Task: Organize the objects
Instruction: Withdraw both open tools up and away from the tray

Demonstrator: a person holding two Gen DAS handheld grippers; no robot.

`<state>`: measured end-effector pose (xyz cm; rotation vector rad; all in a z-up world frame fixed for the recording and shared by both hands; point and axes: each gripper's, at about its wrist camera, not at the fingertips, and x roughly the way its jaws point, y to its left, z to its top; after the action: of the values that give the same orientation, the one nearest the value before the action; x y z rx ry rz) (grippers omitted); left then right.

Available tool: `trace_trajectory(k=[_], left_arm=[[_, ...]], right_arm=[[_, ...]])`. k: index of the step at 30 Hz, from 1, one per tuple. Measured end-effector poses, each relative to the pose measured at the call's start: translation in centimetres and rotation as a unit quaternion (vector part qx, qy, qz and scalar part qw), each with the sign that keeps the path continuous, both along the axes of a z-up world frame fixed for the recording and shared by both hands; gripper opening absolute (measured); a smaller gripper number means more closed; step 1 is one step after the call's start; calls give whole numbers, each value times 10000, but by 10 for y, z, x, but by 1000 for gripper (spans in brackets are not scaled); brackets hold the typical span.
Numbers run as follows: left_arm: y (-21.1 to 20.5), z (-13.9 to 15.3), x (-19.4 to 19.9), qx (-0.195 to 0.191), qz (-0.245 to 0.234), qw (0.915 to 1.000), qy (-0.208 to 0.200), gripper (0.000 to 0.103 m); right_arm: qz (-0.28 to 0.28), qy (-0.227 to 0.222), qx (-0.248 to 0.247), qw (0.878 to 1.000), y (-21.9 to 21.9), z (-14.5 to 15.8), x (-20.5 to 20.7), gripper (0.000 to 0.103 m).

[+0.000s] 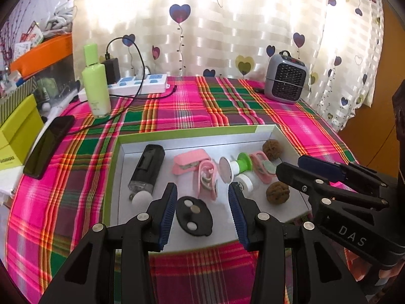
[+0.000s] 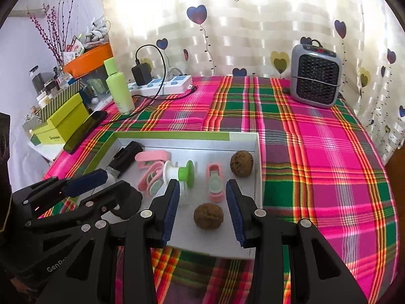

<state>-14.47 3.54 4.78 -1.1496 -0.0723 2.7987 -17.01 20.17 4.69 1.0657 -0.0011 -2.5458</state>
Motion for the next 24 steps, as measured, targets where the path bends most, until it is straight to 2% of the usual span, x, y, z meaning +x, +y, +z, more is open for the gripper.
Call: trace_trajectory(k=[9, 13, 24], left_arm=[[-4, 3, 28, 60, 23, 9999, 86, 41], [-5, 0, 43, -46, 65, 9999, 131, 41], [-11, -19, 70, -200, 153, 9997, -38, 41]], right_arm=[[-92, 50, -95, 9999, 3, 2, 29, 39], [-97, 41, -92, 9999, 4, -1, 41, 39], [-117, -164, -10, 9998, 3, -18, 67, 39]])
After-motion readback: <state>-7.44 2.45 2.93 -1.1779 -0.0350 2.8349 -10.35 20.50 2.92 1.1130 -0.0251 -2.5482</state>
